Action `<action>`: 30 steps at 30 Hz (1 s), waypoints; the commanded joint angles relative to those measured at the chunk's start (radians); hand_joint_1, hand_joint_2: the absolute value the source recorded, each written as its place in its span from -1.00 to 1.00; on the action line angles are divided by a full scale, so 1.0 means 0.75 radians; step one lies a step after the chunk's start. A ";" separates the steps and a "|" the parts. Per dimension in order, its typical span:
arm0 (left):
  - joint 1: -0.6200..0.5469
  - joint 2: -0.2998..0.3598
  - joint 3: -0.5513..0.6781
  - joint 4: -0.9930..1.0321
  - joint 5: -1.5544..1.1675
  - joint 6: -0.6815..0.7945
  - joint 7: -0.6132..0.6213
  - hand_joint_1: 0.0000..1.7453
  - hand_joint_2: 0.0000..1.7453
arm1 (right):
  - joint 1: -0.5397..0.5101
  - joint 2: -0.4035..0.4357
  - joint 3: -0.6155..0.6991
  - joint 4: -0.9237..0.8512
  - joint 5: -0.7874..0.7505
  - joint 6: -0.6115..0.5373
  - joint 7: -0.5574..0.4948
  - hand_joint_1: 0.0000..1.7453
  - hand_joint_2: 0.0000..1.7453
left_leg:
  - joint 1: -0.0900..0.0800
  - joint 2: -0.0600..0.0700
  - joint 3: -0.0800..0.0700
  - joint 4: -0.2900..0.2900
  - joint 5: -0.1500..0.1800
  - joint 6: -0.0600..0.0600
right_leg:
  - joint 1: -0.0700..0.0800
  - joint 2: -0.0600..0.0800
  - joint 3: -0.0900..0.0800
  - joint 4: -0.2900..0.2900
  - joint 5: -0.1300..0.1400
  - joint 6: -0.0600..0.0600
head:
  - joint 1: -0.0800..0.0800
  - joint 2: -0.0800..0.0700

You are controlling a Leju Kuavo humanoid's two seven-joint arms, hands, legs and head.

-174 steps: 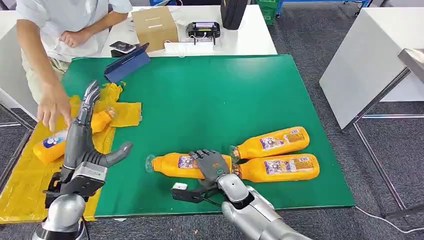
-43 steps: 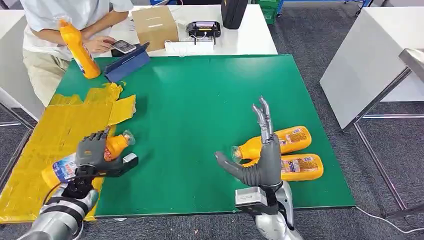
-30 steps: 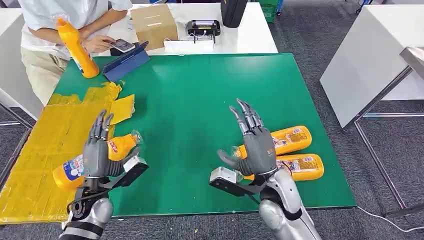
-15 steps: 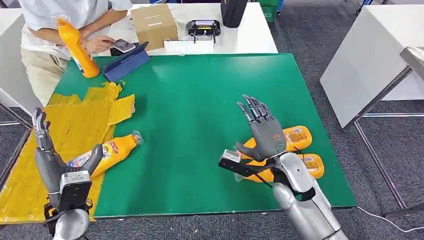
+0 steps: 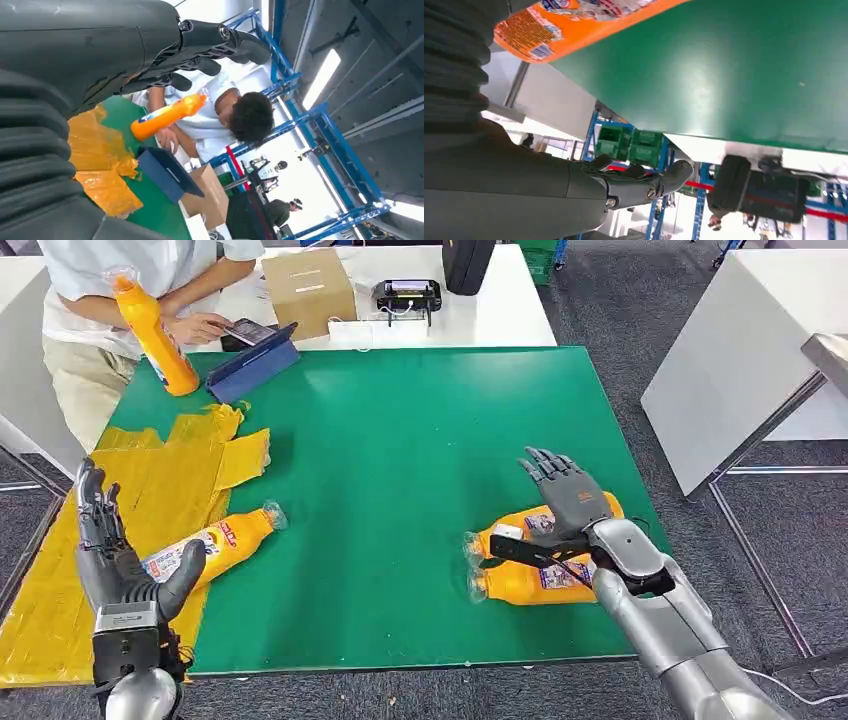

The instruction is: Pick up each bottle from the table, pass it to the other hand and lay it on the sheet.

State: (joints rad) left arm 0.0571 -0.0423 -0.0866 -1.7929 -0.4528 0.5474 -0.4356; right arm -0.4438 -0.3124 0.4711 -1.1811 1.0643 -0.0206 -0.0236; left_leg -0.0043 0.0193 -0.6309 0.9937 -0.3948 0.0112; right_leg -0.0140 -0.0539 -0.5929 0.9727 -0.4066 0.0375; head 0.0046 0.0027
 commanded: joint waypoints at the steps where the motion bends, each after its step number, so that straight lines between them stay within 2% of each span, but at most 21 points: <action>1: -0.037 -0.030 -0.030 0.118 0.013 0.008 -0.013 -1.00 1.00 | -0.118 -0.013 0.084 0.227 -0.012 0.018 0.010 -1.00 1.00 | 0.000 0.000 0.003 -0.001 -0.001 -0.001 | 0.000 0.003 0.003 -0.001 -0.001 -0.001 | 0.000 0.000; 19: -0.037 -0.030 -0.030 0.118 0.013 0.008 -0.013 -1.00 1.00 | -0.118 -0.013 0.084 0.227 -0.012 0.018 0.010 -1.00 1.00 | 0.002 -0.001 0.007 0.000 -0.003 -0.002 | 0.001 0.006 0.008 -0.001 -0.003 -0.002 | 0.001 0.000; 25: -0.054 -0.030 -0.067 0.127 0.012 0.000 -0.022 -1.00 1.00 | -0.165 0.020 0.110 0.350 0.004 0.010 0.036 -1.00 1.00 | 0.001 0.000 0.005 -0.001 -0.002 -0.001 | 0.001 0.005 0.005 -0.002 -0.001 -0.002 | 0.000 0.000; 30: -0.073 -0.026 -0.084 0.150 0.025 0.012 -0.025 -1.00 1.00 | -0.223 0.048 0.126 0.504 -0.050 0.032 -0.019 -1.00 1.00 | 0.002 0.000 0.006 -0.001 -0.001 -0.001 | 0.001 0.006 0.007 -0.002 -0.001 -0.002 | 0.001 0.000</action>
State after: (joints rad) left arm 0.0456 -0.0591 -0.1129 -1.7575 -0.4471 0.5470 -0.4536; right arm -0.5264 -0.3174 0.5135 -1.0284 1.0647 -0.0156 -0.0034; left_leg -0.0043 0.0196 -0.6303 0.9937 -0.3948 0.0112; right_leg -0.0140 -0.0536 -0.5925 0.9727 -0.4066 0.0376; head 0.0050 0.0027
